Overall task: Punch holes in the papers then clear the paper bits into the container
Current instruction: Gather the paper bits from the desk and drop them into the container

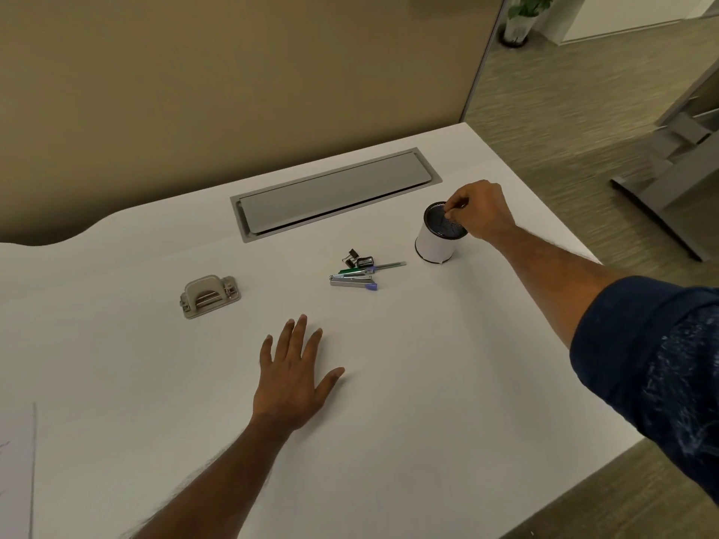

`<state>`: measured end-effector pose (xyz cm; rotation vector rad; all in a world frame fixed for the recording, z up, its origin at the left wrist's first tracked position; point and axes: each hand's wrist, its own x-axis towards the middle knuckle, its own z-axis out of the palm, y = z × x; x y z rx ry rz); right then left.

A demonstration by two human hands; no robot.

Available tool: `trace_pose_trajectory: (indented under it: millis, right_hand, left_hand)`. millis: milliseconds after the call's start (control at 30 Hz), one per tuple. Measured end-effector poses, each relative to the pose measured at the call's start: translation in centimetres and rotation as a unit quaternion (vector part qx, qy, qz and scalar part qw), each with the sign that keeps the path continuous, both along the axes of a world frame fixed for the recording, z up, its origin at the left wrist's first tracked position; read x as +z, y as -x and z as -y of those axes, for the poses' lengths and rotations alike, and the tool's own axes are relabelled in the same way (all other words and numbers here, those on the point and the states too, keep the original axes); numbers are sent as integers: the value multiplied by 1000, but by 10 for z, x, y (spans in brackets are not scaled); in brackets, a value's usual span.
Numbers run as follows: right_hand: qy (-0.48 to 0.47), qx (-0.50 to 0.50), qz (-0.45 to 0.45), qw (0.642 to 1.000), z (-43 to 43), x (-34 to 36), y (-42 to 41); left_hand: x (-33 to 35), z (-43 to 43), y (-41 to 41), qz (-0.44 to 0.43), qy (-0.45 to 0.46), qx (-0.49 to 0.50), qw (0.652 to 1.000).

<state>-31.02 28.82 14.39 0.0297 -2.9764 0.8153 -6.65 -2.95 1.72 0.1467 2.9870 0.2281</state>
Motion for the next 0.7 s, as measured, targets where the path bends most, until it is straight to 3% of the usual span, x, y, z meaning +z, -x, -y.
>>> trace_pose_trajectory:
  millis: [233,333,433,533,700]
  right_hand:
    - [-36,34,13,999,-1,3,0]
    - [0,24,18,1000,-4,7,-1]
    - [201,-31,60,977,-6,14,-8]
    - [411,-54,130,901,-9,19,-22]
    - [541,-59,178,820,-15,11,-51]
  left_hand:
    - [2,-7,3,-5,-12,-7,1000]
    - [2,-11,7,-1,-12,-13,1000]
    - [2,-18,10,0,-13,-20,1000]
    - [3,-26,14,0,-15,-31,999]
    - [2,-42,24,9,-18,-51,998]
